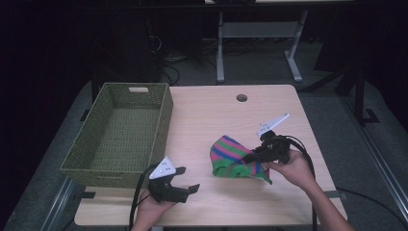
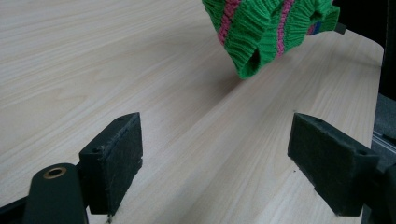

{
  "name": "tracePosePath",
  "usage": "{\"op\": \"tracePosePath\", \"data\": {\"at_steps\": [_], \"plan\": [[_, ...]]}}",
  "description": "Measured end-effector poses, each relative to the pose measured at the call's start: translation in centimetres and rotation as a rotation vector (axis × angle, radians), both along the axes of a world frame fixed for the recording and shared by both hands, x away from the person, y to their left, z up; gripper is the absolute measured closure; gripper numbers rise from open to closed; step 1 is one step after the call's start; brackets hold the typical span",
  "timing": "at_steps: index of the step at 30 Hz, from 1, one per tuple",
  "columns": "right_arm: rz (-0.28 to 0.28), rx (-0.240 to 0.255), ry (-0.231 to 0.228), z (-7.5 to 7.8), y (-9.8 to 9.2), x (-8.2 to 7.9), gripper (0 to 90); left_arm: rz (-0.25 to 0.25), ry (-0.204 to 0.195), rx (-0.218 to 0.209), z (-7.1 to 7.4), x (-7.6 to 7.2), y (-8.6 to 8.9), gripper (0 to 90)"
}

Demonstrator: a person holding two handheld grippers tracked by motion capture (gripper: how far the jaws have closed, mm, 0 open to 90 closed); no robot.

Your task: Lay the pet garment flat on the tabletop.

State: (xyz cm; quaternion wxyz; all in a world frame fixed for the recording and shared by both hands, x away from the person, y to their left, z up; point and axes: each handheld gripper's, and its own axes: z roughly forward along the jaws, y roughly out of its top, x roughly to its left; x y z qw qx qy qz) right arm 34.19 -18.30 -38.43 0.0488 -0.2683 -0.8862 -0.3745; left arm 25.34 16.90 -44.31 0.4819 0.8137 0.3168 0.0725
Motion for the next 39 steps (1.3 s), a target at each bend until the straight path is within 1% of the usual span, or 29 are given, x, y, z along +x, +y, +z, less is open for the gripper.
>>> {"op": "tracePosePath", "data": {"at_steps": [5,7,16,18,22,25,27,30,33,35,39], "plan": [[0.009,0.0,0.0,-0.3,0.2,-0.4,78.2,-0.004,-0.011,0.0,0.1,-0.1,0.0,17.5],[0.013,0.002,-0.006,-0.3,0.3,-0.7,78.1,-0.002,-0.007,-0.005,0.1,-0.1,0.0,17.5],[0.015,0.002,0.01,-1.1,0.5,-1.0,77.6,-0.003,-0.006,-0.011,0.1,0.0,0.1,17.6],[0.013,0.001,0.025,-1.3,0.6,-1.0,77.5,-0.004,-0.004,-0.011,0.1,0.0,0.1,17.5],[0.022,-0.003,0.018,-1.6,0.9,-1.0,77.3,-0.006,-0.006,-0.011,0.2,-0.1,0.1,17.5],[0.022,-0.004,0.026,-1.8,1.1,-1.2,76.9,-0.005,-0.004,-0.016,0.2,-0.1,0.1,17.6],[0.027,-0.003,0.034,-2.2,1.3,-1.1,76.5,-0.006,0.0,-0.015,0.1,-0.1,0.1,17.6],[0.028,-0.026,0.046,-2.8,1.6,-1.1,76.2,-0.008,0.0,-0.015,0.1,-0.1,0.1,17.6],[0.032,-0.046,0.041,-3.5,2.0,-1.1,75.5,-0.007,-0.003,-0.017,0.1,-0.1,0.1,17.6],[0.034,-0.048,0.041,-3.8,2.1,-1.1,75.1,-0.009,0.004,-0.013,0.1,0.0,0.1,17.6],[0.033,-0.061,0.05,-4.2,2.4,-0.9,74.0,-0.011,0.003,-0.014,0.1,-0.1,0.0,17.6]]}}
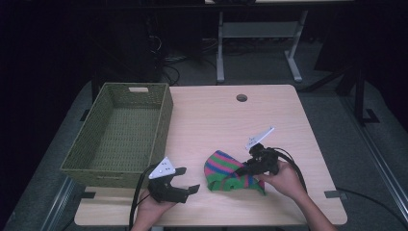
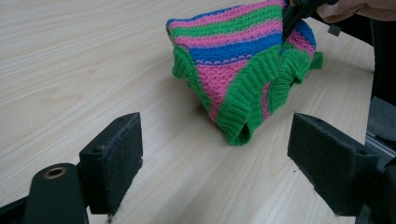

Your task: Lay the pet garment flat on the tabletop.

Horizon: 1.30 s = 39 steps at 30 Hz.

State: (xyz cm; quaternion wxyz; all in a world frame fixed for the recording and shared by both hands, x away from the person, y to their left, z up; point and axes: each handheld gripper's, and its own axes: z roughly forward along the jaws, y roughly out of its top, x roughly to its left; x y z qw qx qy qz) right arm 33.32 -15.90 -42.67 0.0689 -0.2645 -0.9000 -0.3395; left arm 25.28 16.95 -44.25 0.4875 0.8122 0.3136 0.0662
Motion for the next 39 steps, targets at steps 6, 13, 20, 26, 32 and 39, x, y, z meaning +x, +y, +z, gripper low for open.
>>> {"op": "tracePosePath", "data": {"at_steps": [6,13,20,26,32,39], "plan": [[-0.008,-0.008,-0.01,-0.3,0.0,0.0,68.4,-0.004,0.003,0.003,-0.1,0.0,-0.1,17.6],[-0.004,-0.029,-0.01,-1.1,0.1,0.2,63.0,-0.004,0.0,0.006,0.0,0.0,-0.1,17.7],[0.01,-0.03,-0.009,-1.6,0.5,0.2,58.7,-0.003,-0.001,0.004,0.0,0.0,-0.1,17.7],[-0.002,-0.022,-0.011,-1.1,0.3,-0.1,49.9,-0.003,0.003,0.005,0.0,0.0,0.0,17.7],[-0.007,0.004,-0.028,0.0,-0.2,-0.5,45.7,-0.006,-0.005,0.008,0.0,-0.1,-0.1,17.7],[-0.001,0.032,-0.053,1.1,-0.8,-1.2,45.1,-0.009,0.001,0.009,0.0,0.0,-0.3,17.7]]}}
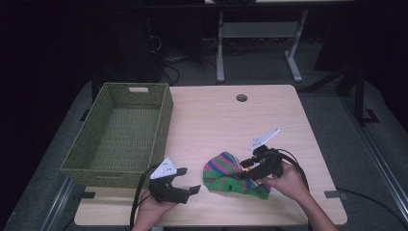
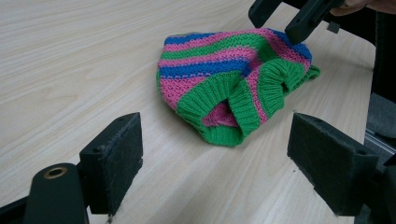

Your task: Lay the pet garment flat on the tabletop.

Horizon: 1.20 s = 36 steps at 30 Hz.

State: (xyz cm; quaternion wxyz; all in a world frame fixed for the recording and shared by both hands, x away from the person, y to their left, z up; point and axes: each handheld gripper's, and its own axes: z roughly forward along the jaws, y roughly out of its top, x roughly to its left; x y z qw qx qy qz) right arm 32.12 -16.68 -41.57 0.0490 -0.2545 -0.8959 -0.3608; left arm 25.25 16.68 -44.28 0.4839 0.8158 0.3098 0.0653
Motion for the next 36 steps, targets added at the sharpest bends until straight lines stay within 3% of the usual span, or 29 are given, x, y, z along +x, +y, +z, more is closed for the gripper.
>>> {"op": "tracePosePath", "data": {"at_steps": [14,19,36], "plan": [[0.048,0.006,-0.036,1.6,0.6,-1.4,44.8,0.006,-0.002,0.01,0.0,0.0,0.0,17.8],[0.07,0.009,-0.023,1.8,1.2,-1.5,45.0,0.005,-0.002,0.011,0.0,0.1,0.0,17.8],[0.158,-0.024,-0.009,0.5,3.1,-1.4,50.2,0.011,0.001,0.0,0.0,0.1,0.2,17.7]]}}
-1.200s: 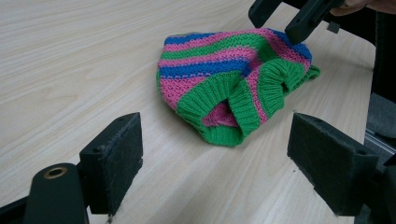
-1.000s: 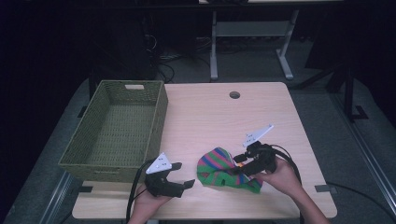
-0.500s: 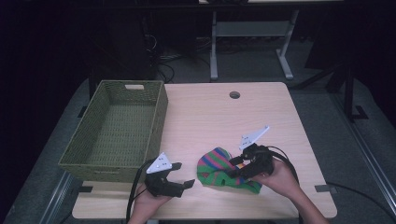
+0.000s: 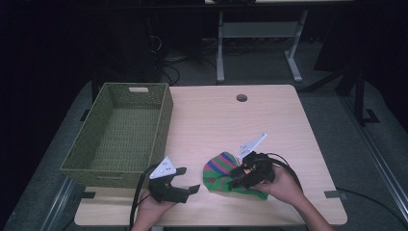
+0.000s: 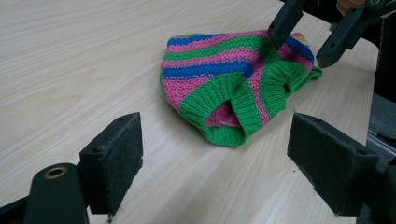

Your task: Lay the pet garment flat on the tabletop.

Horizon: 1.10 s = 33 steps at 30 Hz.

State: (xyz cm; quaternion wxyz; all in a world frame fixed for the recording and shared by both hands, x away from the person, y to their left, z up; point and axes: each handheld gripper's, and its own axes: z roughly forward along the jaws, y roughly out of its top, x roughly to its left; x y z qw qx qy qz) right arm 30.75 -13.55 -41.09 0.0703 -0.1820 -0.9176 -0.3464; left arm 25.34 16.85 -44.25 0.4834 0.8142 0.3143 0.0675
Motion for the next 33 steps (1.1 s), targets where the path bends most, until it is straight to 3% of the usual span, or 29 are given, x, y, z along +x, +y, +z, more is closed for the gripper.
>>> {"op": "tracePosePath", "data": {"at_steps": [23,33], "plan": [[0.029,-0.044,0.042,-2.4,1.4,0.6,54.7,-0.008,0.004,0.006,-0.1,0.0,-0.2,17.8],[0.025,-0.051,0.054,-2.9,1.8,0.5,61.7,-0.011,0.002,0.002,0.0,-0.1,-0.1,17.8]]}}
